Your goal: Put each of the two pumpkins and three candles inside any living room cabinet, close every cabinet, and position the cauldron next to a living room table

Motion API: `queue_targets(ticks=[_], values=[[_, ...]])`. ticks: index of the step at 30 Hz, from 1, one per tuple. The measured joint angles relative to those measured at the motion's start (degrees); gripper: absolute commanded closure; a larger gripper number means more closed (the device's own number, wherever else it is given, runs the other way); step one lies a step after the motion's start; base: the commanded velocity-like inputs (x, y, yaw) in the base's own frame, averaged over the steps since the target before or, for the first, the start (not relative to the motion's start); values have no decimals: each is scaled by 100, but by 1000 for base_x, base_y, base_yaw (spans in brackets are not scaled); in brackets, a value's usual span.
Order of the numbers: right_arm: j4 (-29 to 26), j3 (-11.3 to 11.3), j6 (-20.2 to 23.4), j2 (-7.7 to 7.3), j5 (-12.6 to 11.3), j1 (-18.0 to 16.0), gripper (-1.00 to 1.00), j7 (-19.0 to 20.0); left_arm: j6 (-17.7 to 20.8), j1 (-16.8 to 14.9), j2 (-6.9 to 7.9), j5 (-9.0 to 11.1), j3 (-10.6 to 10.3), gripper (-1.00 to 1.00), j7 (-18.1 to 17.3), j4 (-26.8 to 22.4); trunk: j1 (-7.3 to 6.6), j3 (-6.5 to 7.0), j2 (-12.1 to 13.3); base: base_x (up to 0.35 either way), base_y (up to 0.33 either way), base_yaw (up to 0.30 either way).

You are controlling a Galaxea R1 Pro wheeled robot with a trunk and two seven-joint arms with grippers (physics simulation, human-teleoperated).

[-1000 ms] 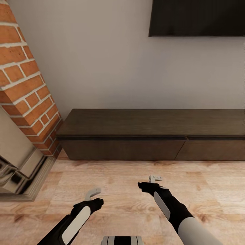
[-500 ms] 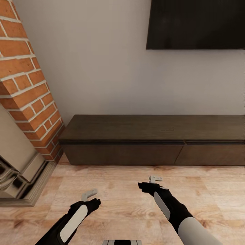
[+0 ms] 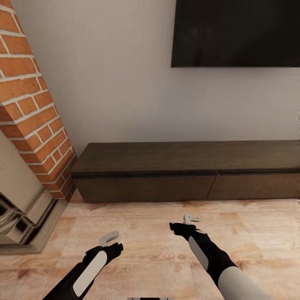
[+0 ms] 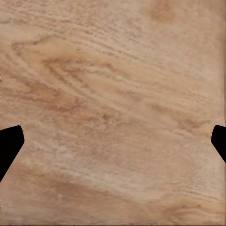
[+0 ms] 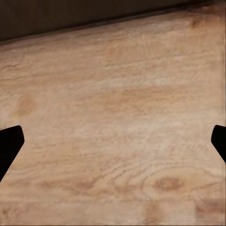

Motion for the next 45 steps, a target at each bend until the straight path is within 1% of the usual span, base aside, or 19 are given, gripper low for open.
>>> queue_targets(ticks=[3, 4, 7, 15, 18, 22, 32, 38, 45], values=[[8, 1, -25, 2, 3, 0, -100, 0, -5, 0, -6, -4, -3, -100, 0, 0, -67, 50, 120, -93, 0, -83], [48, 1, -123, 3, 4, 0, -100, -1, -4, 0, -6, -6, -5, -100, 0, 0, -90, 68, 160, -17, 0, -141], [133, -1, -217, 10, 4, 0, -100, 1, -4, 0, -7, -7, -8, -100, 0, 0, -156, 121, 281, -63, 0, -120], [179, -2, -256, 30, 2, 1, -100, 7, -7, -1, -15, -9, -14, -100, 0, 1, -331, 243, 602, -140, 0, -148], [180, -2, -261, 16, 5, 0, -100, 8, -7, 0, -16, -9, -14, -100, 0, 0, -396, 284, 722, -127, 0, -97], [180, -7, -262, 5, 15, 0, -100, 8, -7, 0, -16, -9, -15, -100, 0, -1, -484, 351, 882, -194, 0, -24], [180, -2, -262, -4, 17, 0, -100, 8, -7, 1, -17, 0, -16, -100, 0, -1, -705, 529, 1283, -25, 0, -18], [181, -1, -263, -4, 14, 0, -100, 2, -7, 1, -16, 0, -17, -100, 1, -1, -834, 637, 1524, -215, 26, -3], [181, -1, -296, -4, 13, 0, -100, -6, -7, 1, -18, 0, -17, -100, 0, -1, -991, 763, 1805, -46, 7, 0]])
